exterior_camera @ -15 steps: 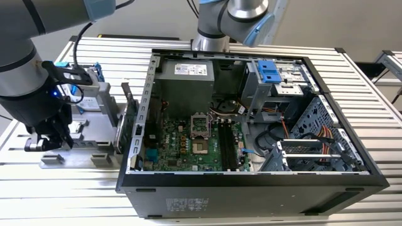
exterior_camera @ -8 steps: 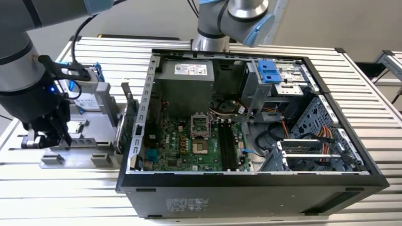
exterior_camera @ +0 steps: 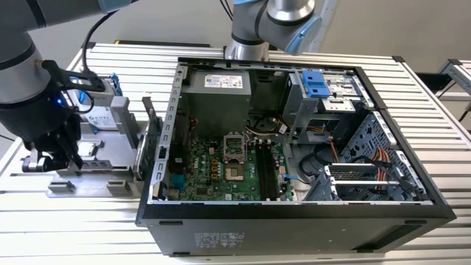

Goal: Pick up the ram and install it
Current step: 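Pick up the ram and move it above insertion slot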

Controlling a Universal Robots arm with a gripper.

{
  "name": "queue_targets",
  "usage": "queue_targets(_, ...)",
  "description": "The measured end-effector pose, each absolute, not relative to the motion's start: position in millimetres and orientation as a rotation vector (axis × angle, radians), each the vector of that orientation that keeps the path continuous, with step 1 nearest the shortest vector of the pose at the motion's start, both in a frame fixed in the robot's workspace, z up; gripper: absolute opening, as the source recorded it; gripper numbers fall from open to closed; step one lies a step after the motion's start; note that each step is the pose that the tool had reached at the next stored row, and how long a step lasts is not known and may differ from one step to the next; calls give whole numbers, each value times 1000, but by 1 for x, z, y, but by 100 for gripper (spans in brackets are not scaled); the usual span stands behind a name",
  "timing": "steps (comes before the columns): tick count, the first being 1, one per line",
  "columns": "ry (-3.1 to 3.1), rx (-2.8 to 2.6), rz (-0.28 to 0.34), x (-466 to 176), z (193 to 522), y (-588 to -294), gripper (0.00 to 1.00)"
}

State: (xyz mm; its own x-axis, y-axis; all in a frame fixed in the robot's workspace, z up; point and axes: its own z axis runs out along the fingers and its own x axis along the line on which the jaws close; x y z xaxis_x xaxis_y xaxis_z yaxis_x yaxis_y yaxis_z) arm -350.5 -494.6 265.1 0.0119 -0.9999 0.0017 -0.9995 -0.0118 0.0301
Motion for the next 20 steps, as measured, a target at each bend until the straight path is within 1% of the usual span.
queue_targets(20, -2192, 2218, -31, -351, 283, -495, 0)
